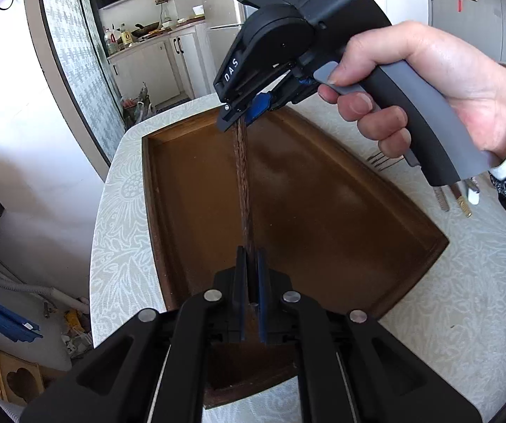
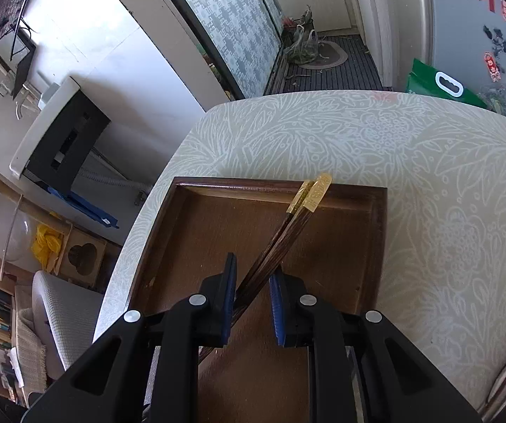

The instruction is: Organize utensils

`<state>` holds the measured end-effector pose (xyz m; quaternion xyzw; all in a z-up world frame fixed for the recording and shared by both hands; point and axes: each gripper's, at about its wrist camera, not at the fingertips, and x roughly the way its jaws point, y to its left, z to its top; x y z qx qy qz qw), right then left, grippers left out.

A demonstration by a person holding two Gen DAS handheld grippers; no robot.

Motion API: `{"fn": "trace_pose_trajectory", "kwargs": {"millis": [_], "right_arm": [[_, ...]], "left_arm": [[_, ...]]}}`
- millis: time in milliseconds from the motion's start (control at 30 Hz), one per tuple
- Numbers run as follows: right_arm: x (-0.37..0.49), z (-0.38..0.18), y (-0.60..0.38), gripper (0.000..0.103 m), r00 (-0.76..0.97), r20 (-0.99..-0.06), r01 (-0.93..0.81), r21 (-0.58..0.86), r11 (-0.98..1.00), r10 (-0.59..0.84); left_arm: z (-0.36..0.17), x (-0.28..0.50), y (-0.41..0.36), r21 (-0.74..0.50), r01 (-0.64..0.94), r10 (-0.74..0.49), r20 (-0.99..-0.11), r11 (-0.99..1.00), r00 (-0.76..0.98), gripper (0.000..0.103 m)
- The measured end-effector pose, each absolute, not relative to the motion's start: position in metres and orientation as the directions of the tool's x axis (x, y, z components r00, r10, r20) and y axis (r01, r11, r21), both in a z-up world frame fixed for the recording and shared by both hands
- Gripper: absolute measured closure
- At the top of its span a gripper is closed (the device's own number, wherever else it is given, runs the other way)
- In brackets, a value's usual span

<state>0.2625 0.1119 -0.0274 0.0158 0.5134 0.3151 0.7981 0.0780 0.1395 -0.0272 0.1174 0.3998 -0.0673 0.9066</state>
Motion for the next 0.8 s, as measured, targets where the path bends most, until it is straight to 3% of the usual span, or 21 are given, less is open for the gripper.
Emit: {"fn": "trace_pose_trajectory", "kwargs": {"millis": [133, 200, 267, 333, 367, 400, 467, 533, 600, 800], "right_arm": [[0.259, -0.028, 0.119, 0.079, 0.293, -0.816, -0.501, 0.312, 0.807, 0.498], [0.256, -0.027, 0.119, 0.057, 0.298, -0.814, -0.503, 0.309, 0.807, 0.498], [0.253, -0.026, 0.115, 0.046, 0.290, -0.812, -0.508, 0.318, 0.800, 0.507], [0.251, -0.024, 0.109, 0.043, 0.287, -0.810, -0.513, 0.321, 0.796, 0.511], [0.249, -0.022, 0.104, 0.036, 0.281, -0.807, -0.511, 0.332, 0.793, 0.519], [0.247, -0.020, 0.098, 0.033, 0.275, -0.805, -0.511, 0.341, 0.789, 0.526], [0.242, -0.013, 0.084, 0.031, 0.269, -0.801, -0.520, 0.347, 0.781, 0.535], [0.234, 0.001, 0.061, 0.026, 0.279, -0.790, -0.533, 0.346, 0.772, 0.546], [0.225, 0.020, 0.032, 0.020, 0.311, -0.774, -0.543, 0.331, 0.771, 0.552], [0.201, 0.058, -0.056, 0.017, 0.434, -0.734, -0.534, 0.258, 0.805, 0.523]], "left_arm": [[-0.030, 0.080, 0.141, 0.174, 0.210, -0.014, -0.736, 0.962, 0.677, 0.096], [-0.031, 0.080, 0.143, 0.178, 0.204, -0.008, -0.734, 0.963, 0.680, 0.096], [-0.031, 0.082, 0.144, 0.188, 0.187, 0.008, -0.726, 0.964, 0.688, 0.087], [-0.030, 0.083, 0.150, 0.188, 0.175, 0.014, -0.718, 0.966, 0.696, 0.064], [-0.030, 0.082, 0.152, 0.175, 0.179, 0.001, -0.718, 0.968, 0.696, 0.055], [-0.027, 0.082, 0.154, 0.170, 0.176, -0.002, -0.714, 0.970, 0.700, 0.038], [-0.024, 0.078, 0.156, 0.171, 0.173, -0.001, -0.708, 0.970, 0.707, 0.037], [-0.018, 0.072, 0.155, 0.192, 0.154, 0.021, -0.688, 0.969, 0.726, 0.021], [-0.007, 0.062, 0.154, 0.196, 0.144, 0.022, -0.659, 0.970, 0.752, 0.016], [0.015, 0.042, 0.125, 0.133, 0.246, -0.117, -0.608, 0.960, 0.785, 0.013]]}}
